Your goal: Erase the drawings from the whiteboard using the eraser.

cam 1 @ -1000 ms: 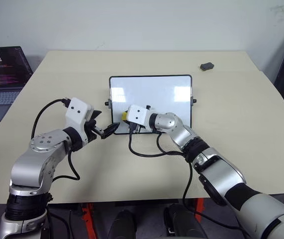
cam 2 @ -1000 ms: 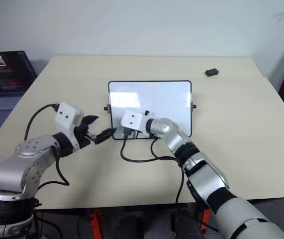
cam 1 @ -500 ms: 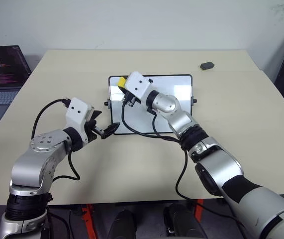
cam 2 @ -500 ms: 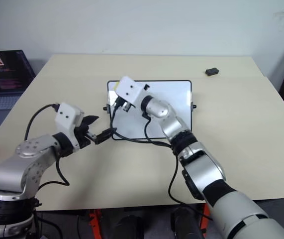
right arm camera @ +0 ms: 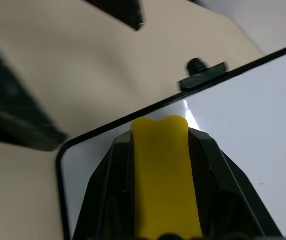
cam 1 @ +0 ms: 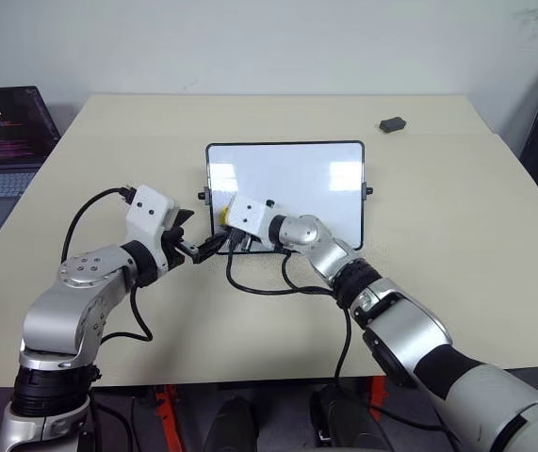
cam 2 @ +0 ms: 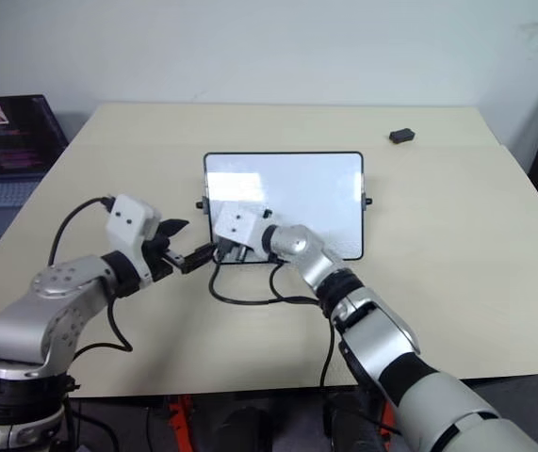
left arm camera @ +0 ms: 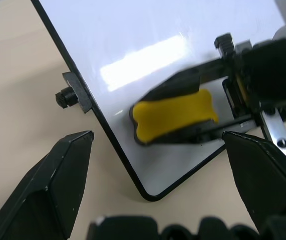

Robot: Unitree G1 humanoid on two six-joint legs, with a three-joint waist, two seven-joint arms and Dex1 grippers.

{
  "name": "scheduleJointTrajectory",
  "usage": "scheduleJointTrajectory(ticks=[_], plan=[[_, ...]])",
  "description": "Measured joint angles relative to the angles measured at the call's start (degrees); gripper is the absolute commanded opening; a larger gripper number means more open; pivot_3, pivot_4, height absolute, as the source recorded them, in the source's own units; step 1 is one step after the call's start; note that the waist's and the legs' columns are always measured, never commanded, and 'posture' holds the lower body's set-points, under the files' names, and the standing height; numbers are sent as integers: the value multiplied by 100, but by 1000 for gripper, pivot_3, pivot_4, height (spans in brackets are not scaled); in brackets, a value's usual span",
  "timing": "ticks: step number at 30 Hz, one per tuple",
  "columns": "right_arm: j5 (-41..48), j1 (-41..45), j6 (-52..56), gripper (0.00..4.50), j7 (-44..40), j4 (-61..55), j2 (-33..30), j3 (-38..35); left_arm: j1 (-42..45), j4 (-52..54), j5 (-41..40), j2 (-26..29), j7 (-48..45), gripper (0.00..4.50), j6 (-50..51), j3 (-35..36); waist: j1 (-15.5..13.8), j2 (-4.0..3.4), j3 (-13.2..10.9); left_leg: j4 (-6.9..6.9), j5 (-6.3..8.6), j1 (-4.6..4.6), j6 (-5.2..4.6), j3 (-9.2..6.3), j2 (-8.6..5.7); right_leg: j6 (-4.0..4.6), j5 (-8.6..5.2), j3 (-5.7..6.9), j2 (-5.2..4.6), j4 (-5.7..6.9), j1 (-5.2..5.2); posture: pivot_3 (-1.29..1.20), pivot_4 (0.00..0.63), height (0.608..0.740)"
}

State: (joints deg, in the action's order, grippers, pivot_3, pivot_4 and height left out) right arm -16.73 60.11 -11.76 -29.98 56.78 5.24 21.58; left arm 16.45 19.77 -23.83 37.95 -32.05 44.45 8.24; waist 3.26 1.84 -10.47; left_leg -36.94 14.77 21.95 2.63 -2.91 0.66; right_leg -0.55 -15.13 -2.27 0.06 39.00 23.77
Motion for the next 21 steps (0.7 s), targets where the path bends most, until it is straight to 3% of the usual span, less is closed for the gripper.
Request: scheduleJointTrajectory(ticks=[6,10,16,21], plan=[[383,-99,325,1118,4,-867,-202,-462,10,-10,-1,-8,-2,4500,-10,-11,-5,0,0,2,0,5,1,-2,0,0,0,2,-1,-5,1,0,150,740],[981,-500,1020,1118,-77,-2507,-530,-1002,96,-100,4,-93,-8,4500,-133,-56,-44,0,0,3,1,11,2,-7,-1,-1,-1,6,-2,-11,1,0,150,740],[1714,-2415,3347,1117,-231,-5999,-1743,-1929,359,-194,-47,-170,-322,4500,-280,-269,-184,1,1,-4,2,31,2,-11,-18,-6,-4,12,-21,-17,4,0,150,740],[2268,-3944,5203,1117,253,-8150,-1927,-2898,636,-118,-294,-164,-1032,4500,-312,-756,-133,0,0,-2,2,29,2,-5,-10,-9,-6,5,-9,-7,10,0,150,740]])
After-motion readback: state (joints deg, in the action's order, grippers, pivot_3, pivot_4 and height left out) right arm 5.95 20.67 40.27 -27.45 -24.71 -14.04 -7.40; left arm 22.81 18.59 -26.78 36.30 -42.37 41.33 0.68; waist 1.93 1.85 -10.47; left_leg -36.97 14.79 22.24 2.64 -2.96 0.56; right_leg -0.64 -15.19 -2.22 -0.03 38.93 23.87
